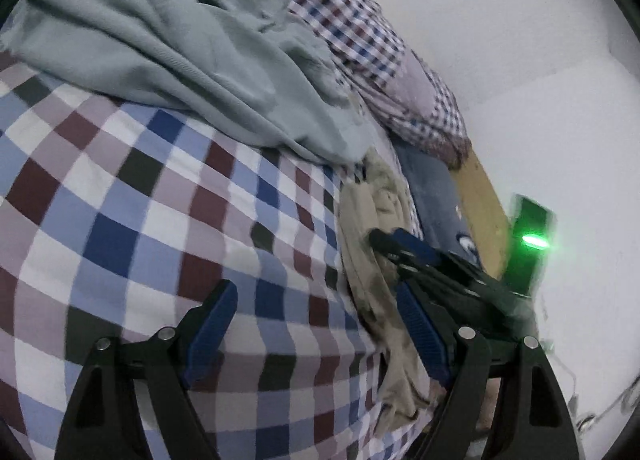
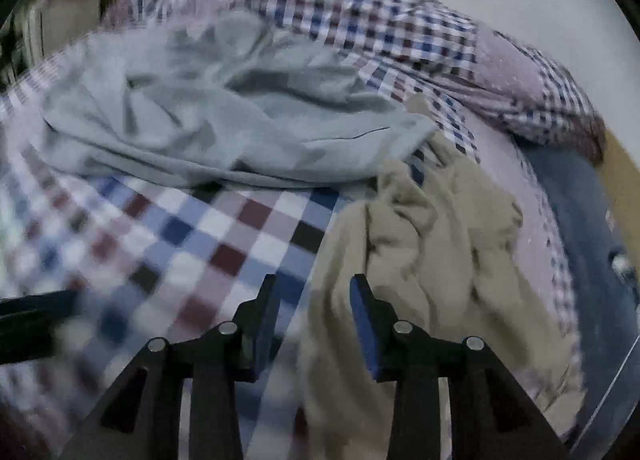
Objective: Fold clothes
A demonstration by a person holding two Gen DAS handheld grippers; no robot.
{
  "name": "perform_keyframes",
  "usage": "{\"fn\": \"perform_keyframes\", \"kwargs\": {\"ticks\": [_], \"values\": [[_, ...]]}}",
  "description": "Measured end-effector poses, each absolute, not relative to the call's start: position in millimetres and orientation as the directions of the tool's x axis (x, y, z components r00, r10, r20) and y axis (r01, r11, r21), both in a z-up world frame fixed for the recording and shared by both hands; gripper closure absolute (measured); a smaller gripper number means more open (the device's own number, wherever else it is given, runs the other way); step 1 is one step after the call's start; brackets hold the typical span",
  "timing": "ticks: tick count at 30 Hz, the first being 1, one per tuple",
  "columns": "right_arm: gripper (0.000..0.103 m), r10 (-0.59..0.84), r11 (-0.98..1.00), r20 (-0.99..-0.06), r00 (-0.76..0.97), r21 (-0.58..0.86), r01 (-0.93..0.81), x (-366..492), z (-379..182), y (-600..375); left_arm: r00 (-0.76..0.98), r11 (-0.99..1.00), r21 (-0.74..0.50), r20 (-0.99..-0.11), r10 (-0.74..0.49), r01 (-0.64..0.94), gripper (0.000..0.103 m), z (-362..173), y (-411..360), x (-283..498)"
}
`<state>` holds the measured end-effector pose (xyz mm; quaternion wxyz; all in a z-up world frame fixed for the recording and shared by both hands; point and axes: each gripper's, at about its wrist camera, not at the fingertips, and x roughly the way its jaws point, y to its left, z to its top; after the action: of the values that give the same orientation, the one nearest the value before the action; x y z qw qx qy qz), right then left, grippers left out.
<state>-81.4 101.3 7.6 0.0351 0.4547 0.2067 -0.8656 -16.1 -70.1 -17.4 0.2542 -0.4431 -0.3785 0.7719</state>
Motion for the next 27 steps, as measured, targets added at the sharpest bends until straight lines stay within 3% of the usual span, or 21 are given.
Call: {"fn": "perform_keyframes", "kwargs": {"ticks": [1, 2, 3, 6, 11, 16, 20, 27], "values": [[0.067, 0.131, -0.905, -0.810, -0.571, -0.333, 0.265, -91, -1, 99, -0.480, -0.580, -0.813, -0.489, 0.728, -0.051, 0.018, -18, -72, -18], [0.080, 0.131, -0.903, -0.814, -0.566, -0.334, 0.272, -96, -6, 99, -0.481, -0.582, -0.812, -0.490, 0.727, -0.052, 0.018, -19, -72, -19], [0.101, 0.139, -0.904, -0.810, -0.569, -0.339, 0.261, -99, -6, 102, -0.481, -0.587, -0.807, -0.493, 0.725, -0.057, 0.018, -18, -72, -20], [0.102, 0.091, -0.940, -0.773, -0.628, -0.274, 0.201, -92, 20, 123, -0.485, -0.606, -0.792, -0.503, 0.715, -0.072, 0.018, -17, -71, -22], [0.102, 0.017, -0.999, -0.623, -0.782, -0.037, 0.008, -23, 116, 219, -0.488, -0.601, -0.796, -0.499, 0.716, -0.068, 0.018, -17, -72, -20], [0.102, 0.188, -0.924, -0.500, -0.845, 0.201, -0.325, 102, 161, 370, -0.449, -0.603, -0.786, -0.494, 0.744, -0.135, 0.018, -14, -41, -14], [0.102, 0.342, -0.704, -0.567, -0.749, 0.374, -0.604, 206, 120, 477, -0.378, -0.605, -0.758, -0.501, 0.779, -0.243, 0.018, -10, -6, -2], [0.102, 0.495, -0.407, -0.643, -0.585, 0.423, -0.810, 312, 35, 527, -0.176, -0.517, -0.701, -0.501, 0.847, -0.492, 0.018, 1, 79, 39]]}}
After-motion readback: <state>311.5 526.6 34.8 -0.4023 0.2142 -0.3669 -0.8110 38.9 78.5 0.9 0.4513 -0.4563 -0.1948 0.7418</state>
